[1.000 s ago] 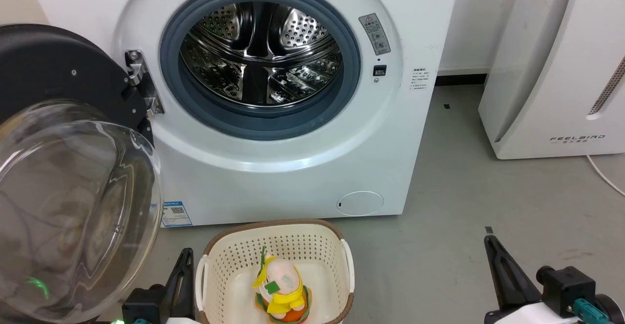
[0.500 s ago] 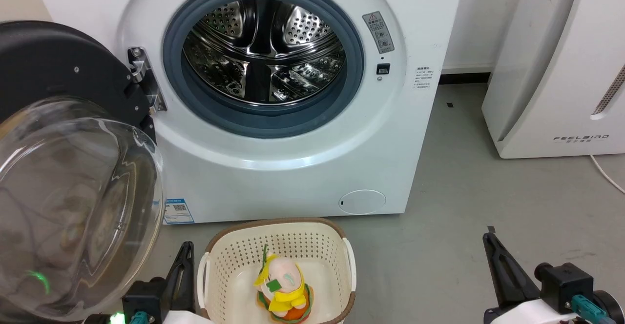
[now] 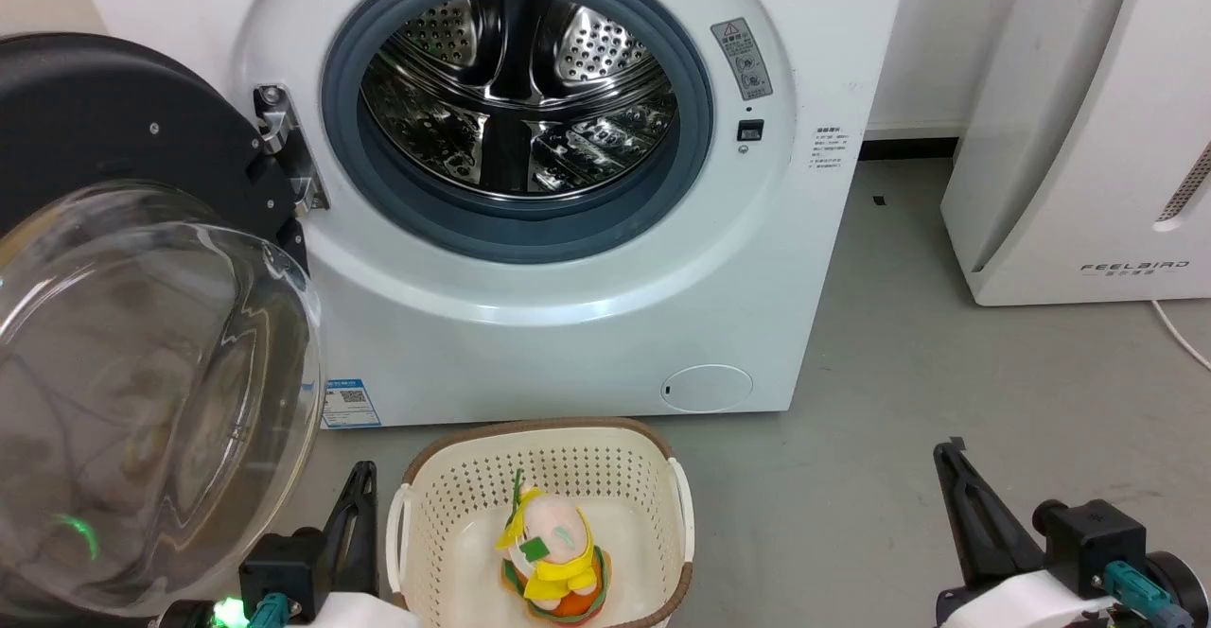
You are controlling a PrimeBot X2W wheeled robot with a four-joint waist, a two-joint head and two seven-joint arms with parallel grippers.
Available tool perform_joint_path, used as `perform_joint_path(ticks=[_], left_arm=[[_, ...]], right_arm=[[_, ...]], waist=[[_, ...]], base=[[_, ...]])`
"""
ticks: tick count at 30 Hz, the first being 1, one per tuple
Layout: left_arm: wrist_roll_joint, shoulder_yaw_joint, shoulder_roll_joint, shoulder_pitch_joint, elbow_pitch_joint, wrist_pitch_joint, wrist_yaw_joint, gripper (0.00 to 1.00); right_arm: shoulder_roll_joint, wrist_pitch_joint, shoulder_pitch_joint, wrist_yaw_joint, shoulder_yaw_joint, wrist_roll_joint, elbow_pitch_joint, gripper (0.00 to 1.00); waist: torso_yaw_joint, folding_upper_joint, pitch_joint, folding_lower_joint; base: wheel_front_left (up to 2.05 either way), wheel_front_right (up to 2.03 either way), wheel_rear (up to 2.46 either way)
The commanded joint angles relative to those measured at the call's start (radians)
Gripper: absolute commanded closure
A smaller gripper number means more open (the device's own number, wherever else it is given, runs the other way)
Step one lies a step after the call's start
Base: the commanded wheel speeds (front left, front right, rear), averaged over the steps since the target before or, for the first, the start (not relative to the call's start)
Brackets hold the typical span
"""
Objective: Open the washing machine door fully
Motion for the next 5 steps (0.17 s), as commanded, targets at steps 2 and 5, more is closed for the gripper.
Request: perform_joint_path(ticks=[2, 5], left_arm=[[0.010, 0.008, -0.006, -0.022, -0.004, 0.005, -0.009, 1.00], [0.016, 0.013, -0.010, -0.024, -0.006, 0.010, -0.013, 1.00]], right_arm=[[0.001, 0.002, -0.019, 0.000, -0.001, -0.012, 0.005, 1.00], [0.001, 0.003, -0.022, 0.000, -0.001, -0.014, 0.006, 1.00]], waist=[[0.001, 0.0000, 0.001, 0.0000], [0.003, 0.0000, 0.002, 0.0000]], base=[[0.00, 0.00, 0.00], [0.00, 0.00, 0.00]])
